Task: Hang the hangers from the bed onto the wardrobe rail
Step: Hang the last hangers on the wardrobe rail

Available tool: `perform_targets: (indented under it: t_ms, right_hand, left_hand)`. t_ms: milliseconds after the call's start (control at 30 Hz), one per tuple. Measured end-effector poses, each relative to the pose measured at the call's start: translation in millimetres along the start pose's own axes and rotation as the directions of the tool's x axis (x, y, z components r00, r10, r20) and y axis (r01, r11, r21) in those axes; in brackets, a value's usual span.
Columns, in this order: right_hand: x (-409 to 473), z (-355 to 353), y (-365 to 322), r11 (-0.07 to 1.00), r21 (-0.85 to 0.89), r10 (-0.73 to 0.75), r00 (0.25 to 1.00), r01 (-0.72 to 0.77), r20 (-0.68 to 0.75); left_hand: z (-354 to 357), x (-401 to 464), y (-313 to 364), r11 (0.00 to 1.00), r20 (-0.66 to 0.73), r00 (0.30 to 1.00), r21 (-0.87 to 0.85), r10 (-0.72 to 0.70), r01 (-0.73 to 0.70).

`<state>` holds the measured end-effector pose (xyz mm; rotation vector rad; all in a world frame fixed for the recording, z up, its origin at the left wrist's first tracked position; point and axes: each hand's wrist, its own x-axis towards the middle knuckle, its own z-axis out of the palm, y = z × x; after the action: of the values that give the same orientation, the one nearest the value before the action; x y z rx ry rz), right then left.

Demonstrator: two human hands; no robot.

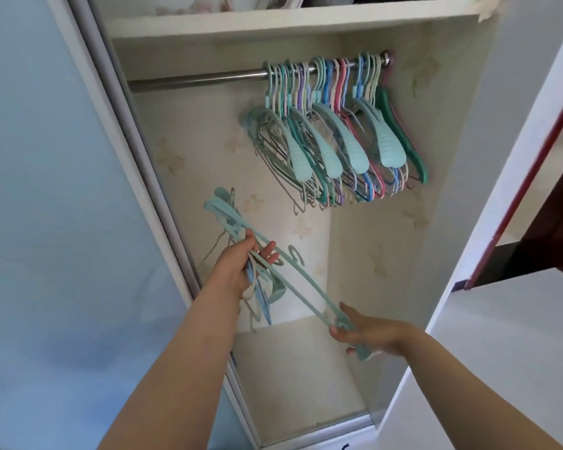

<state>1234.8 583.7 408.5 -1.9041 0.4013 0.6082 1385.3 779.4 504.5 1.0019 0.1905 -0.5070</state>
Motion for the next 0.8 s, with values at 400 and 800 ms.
perform_targets:
  t_ms: [400, 800]
  right_hand:
    - [-5, 5, -104, 0.886, -0.041, -0.405, 0.728, 0.462, -0.553]
    - [18, 23, -166, 0.892, -0.444, -0.301, 0.847, 0.088, -0.438]
  left_hand:
    - [7, -14, -59, 0.957, 0.094, 0.996, 0.29, -0.005, -0.022]
    - [-16, -23, -101, 0.916, 0.107, 0.994, 0.397, 0.009, -0.051]
